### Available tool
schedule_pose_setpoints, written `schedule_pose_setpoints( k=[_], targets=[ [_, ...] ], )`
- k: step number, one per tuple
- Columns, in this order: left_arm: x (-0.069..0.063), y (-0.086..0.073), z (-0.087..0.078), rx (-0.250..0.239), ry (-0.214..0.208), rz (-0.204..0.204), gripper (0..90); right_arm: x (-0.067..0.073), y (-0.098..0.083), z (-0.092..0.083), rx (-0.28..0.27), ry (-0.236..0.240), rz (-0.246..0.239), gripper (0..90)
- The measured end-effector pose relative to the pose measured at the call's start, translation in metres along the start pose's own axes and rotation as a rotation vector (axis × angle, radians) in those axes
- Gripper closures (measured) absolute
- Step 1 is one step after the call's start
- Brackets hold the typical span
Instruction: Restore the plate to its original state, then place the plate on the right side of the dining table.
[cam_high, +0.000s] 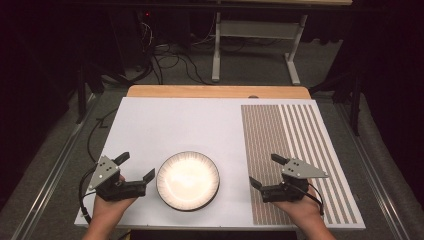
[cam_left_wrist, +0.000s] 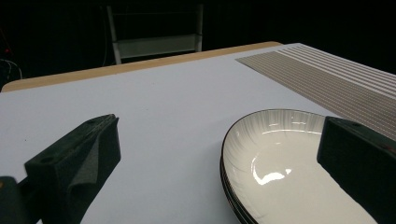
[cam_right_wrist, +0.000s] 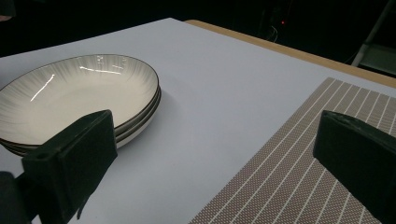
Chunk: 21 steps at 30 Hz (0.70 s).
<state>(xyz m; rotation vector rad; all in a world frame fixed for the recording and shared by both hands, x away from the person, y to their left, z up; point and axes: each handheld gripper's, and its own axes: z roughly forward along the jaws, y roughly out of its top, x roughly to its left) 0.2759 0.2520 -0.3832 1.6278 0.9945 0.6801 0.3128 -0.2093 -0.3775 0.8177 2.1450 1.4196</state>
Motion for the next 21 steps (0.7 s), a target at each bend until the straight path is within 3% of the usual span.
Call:
schedule_pose_setpoints(
  k=[6, 15, 21],
  targets=[
    [0.0009, -0.0002, 0.0016, -0.004, -0.007, -0.015, 0.2, -0.0003, 0.0019, -0.0009, 0.002, -0.007, -0.004, 0.5],
    [-0.0007, 0.0018, 0.0011, -0.006, -0.001, 0.003, 0.5, -0.0007, 0.0009, -0.0013, 0.001, -0.015, -0.008, 1.7],
    [-0.0007, 0.0028, 0.0008, -0.003, 0.007, 0.001, 0.6, 0.0046, 0.0041, -0.0032, 0.007, -0.029, -0.011, 17.5]
  ],
)
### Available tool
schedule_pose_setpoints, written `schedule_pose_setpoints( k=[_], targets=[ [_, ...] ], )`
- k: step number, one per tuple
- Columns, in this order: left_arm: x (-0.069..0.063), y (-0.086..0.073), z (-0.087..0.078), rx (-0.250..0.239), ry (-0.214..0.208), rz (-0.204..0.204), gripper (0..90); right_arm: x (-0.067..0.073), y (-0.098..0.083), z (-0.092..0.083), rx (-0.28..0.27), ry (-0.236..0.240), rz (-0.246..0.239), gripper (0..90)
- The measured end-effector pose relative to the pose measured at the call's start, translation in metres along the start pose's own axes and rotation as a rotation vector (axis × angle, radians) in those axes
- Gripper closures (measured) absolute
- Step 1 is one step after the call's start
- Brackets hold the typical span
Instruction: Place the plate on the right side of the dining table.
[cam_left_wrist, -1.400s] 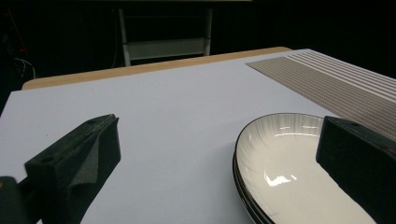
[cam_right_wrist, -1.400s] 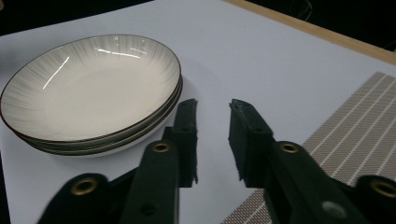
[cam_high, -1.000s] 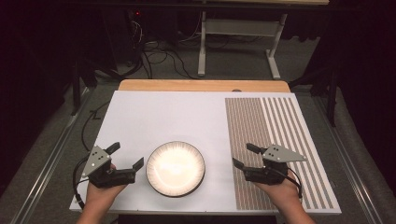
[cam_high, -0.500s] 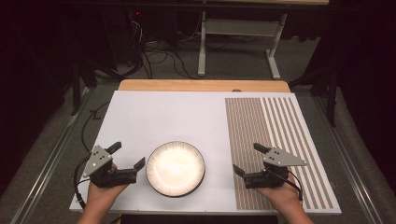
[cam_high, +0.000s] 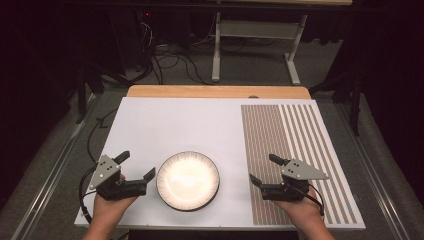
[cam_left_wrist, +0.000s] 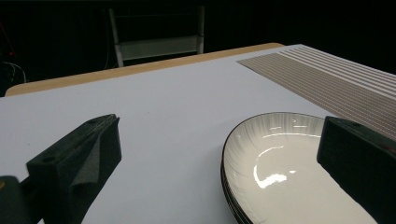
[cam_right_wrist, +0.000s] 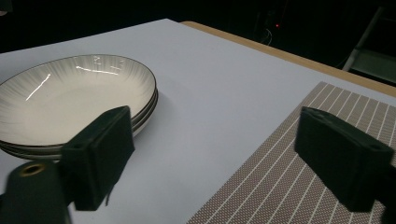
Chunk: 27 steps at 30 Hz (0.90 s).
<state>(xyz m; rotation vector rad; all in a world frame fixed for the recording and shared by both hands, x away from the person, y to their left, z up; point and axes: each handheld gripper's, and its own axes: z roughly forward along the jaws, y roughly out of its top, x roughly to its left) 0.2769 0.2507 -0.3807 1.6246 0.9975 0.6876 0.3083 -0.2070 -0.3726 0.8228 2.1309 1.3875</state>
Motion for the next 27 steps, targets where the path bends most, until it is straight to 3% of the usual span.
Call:
schedule_pose_setpoints(
  k=[1, 2, 3, 4, 6, 7, 10, 11, 12, 13, 18, 24, 27],
  targets=[
    [0.001, 0.0, 0.001, 0.004, -0.006, -0.004, 0.8, 0.001, 0.002, 0.0, -0.007, 0.007, 0.006, 27.9],
    [0.001, 0.0, 0.001, 0.004, -0.006, -0.004, 0.8, 0.001, 0.002, 0.0, -0.007, 0.007, 0.006, 27.9],
    [0.002, 0.0, 0.001, 0.009, -0.013, -0.004, 0.8, 0.003, 0.005, 0.0, -0.001, 0.009, 0.0, 38.2],
    [0.002, 0.0, 0.001, 0.009, -0.013, -0.004, 0.8, 0.003, 0.005, 0.0, -0.001, 0.009, 0.0, 38.2],
    [0.001, 0.0, 0.001, 0.008, -0.016, 0.004, 0.8, 0.005, 0.007, 0.002, 0.003, 0.016, -0.012, 48.3],
    [0.001, 0.001, 0.002, 0.005, -0.016, 0.009, 0.8, 0.006, 0.009, 0.003, 0.003, 0.033, -0.017, 59.0],
    [0.0, 0.0, 0.002, 0.005, -0.023, 0.004, 0.7, 0.008, 0.012, 0.006, 0.004, 0.047, -0.025, 65.4],
    [0.0, 0.0, 0.002, 0.005, -0.024, 0.001, 0.5, 0.01, 0.015, 0.008, 0.01, 0.06, -0.034, 75.7],
    [0.0, 0.0, 0.002, 0.005, -0.024, 0.001, 0.5, 0.01, 0.015, 0.008, 0.01, 0.06, -0.034, 75.7],
    [0.0, 0.001, 0.002, 0.005, -0.022, 0.001, 0.5, 0.013, 0.018, 0.012, 0.017, 0.072, -0.044, 82.7],
    [0.0, 0.001, 0.001, 0.007, -0.028, -0.001, 0.2, 0.017, 0.022, 0.021, 0.04, 0.116, -0.054, 90.0],
    [0.0, 0.001, 0.001, 0.003, -0.034, -0.004, 0.2, 0.021, 0.025, 0.032, 0.056, 0.147, -0.057, 90.0],
    [0.0, 0.001, 0.001, 0.007, -0.044, -0.01, 0.2, 0.024, 0.03, 0.042, 0.094, 0.165, -0.068, 90.0]
  ],
)
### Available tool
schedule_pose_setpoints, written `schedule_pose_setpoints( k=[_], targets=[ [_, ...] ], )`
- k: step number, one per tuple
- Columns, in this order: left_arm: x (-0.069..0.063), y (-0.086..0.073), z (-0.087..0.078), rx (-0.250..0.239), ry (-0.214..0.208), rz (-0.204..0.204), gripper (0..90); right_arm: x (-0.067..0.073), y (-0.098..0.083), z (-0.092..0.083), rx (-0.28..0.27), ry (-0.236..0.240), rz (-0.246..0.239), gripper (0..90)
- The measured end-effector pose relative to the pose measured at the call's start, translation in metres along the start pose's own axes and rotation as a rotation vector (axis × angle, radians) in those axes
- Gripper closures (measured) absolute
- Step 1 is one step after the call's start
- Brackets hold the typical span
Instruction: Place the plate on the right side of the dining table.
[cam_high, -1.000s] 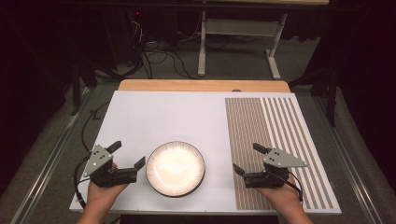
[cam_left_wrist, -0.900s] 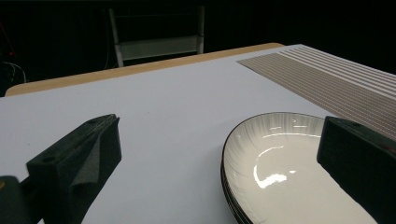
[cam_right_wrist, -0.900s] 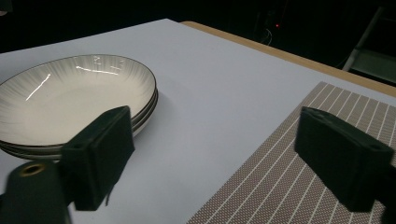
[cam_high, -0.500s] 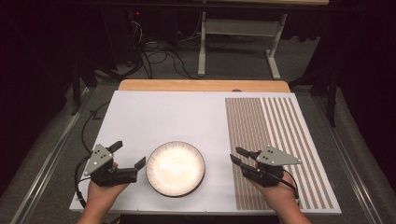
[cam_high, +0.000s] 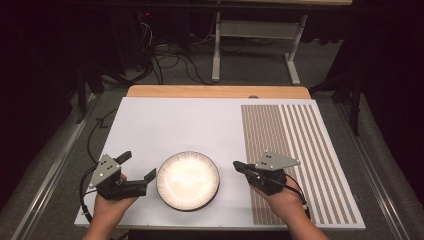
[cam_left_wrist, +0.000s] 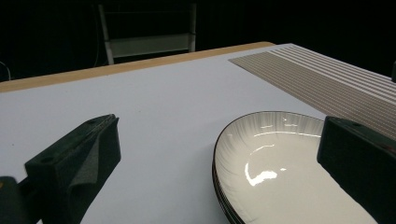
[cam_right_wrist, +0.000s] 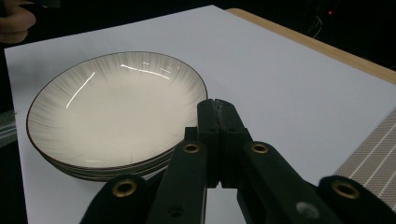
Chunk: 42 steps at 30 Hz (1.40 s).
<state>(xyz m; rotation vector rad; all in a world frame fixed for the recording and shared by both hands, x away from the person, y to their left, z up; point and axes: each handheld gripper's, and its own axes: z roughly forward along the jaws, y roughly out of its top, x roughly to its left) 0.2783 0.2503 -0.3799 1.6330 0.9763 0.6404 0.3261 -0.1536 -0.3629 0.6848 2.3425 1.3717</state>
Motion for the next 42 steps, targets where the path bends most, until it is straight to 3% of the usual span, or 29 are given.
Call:
schedule_pose_setpoints(
  k=[5, 9, 11, 16, 25, 42],
  targets=[
    [-0.001, -0.001, 0.001, -0.002, -0.005, 0.004, 0.2, 0.002, 0.007, 0.01, 0.018, 0.022, 0.007, 90.0],
    [0.0, -0.001, 0.0, -0.015, -0.002, 0.006, 0.2, 0.004, 0.009, 0.018, 0.033, 0.043, -0.016, 90.0],
    [0.0, 0.0, -0.001, -0.016, 0.002, 0.004, 0.2, 0.004, 0.005, 0.021, 0.038, 0.052, -0.008, 90.0],
    [-0.001, 0.0, -0.003, -0.02, 0.003, 0.014, 0.2, 0.006, -0.005, 0.03, 0.113, 0.067, -0.017, 90.0],
    [-0.001, 0.001, -0.004, -0.027, 0.002, 0.015, 0.2, 0.014, -0.012, 0.047, 0.171, 0.113, -0.029, 90.0],
    [-0.002, 0.002, -0.004, -0.03, -0.003, 0.016, 0.2, 0.017, -0.013, 0.051, 0.187, 0.123, -0.027, 90.0]
  ],
)
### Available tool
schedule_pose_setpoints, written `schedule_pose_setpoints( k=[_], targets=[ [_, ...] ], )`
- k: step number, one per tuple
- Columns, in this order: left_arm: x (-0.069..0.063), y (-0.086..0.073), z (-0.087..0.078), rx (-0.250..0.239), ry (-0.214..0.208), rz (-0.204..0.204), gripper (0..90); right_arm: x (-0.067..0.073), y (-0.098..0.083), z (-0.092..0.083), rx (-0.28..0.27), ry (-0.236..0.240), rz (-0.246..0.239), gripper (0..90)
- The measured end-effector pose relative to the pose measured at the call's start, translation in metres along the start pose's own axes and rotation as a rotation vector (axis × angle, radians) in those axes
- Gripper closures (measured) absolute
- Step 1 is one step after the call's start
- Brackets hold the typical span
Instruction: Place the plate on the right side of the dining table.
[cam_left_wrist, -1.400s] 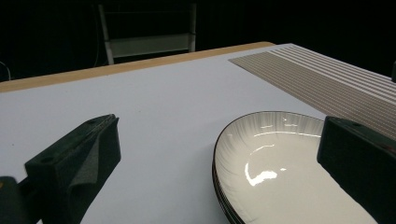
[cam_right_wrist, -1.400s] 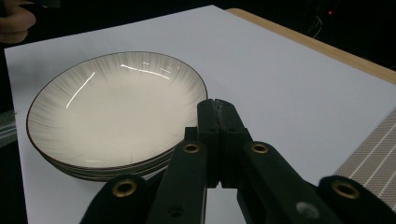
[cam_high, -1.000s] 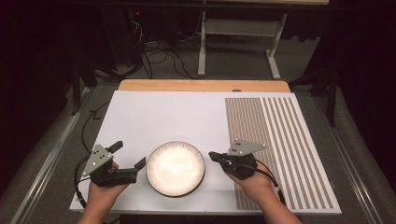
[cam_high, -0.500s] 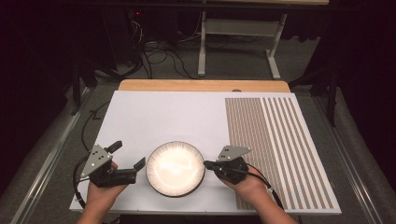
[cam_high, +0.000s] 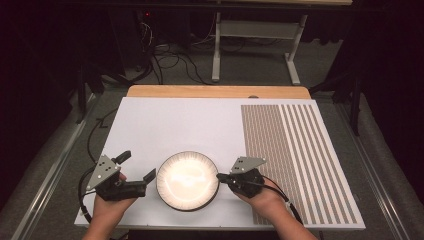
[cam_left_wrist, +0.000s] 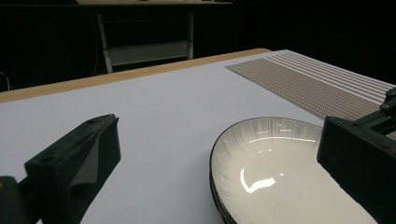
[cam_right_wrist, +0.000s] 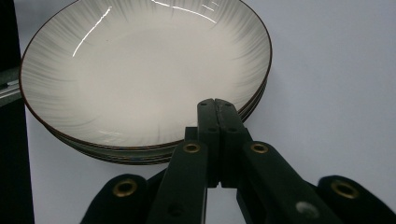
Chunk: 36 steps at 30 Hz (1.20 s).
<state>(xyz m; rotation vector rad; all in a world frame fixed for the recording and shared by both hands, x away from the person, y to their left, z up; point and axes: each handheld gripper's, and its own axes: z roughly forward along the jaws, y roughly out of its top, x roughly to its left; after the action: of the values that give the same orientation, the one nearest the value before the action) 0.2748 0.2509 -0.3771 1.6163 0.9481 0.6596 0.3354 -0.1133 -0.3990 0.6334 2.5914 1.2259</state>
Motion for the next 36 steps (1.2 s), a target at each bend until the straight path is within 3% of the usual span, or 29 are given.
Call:
schedule_pose_setpoints(
  k=[36],
  targets=[
    [0.003, -0.001, 0.0, 0.006, -0.003, -0.016, 0.2, 0.011, 0.005, 0.02, 0.011, 0.052, -0.002, 90.0]
  ],
)
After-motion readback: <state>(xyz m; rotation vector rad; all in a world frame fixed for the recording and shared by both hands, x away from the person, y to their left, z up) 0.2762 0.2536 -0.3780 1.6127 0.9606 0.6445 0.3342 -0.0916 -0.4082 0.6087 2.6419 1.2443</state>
